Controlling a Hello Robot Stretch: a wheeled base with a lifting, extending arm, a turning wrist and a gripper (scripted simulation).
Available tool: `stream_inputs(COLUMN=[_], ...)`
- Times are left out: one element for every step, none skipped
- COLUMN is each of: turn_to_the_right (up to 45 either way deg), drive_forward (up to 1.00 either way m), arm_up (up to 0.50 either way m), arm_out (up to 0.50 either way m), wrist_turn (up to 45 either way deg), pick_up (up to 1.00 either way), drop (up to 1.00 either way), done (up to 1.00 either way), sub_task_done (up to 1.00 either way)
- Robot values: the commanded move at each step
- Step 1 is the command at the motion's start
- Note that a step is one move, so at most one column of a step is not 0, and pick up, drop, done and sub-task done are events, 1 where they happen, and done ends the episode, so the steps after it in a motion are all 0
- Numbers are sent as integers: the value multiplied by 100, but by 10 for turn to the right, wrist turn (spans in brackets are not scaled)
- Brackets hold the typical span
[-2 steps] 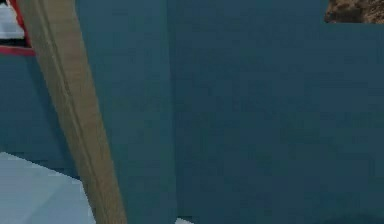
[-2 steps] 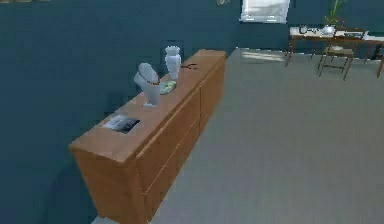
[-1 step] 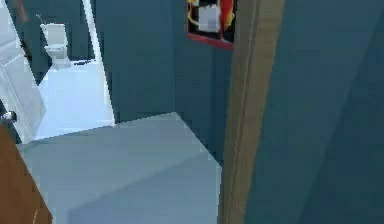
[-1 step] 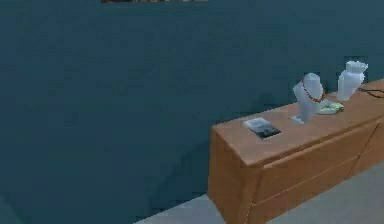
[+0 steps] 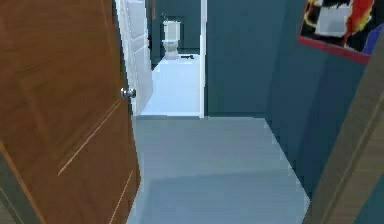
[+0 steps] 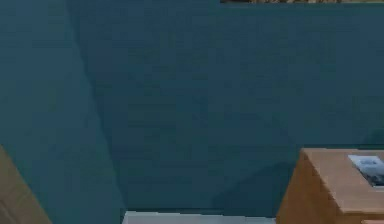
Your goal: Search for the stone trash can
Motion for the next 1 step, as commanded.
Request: stream_inputs(turn_to_the_right=[0], drive_forward=[100], arm_up=[0], arm_out=[0], wrist_turn=[0], pick_up=[0], drop=[0], done=[0], sub_task_done=[0])
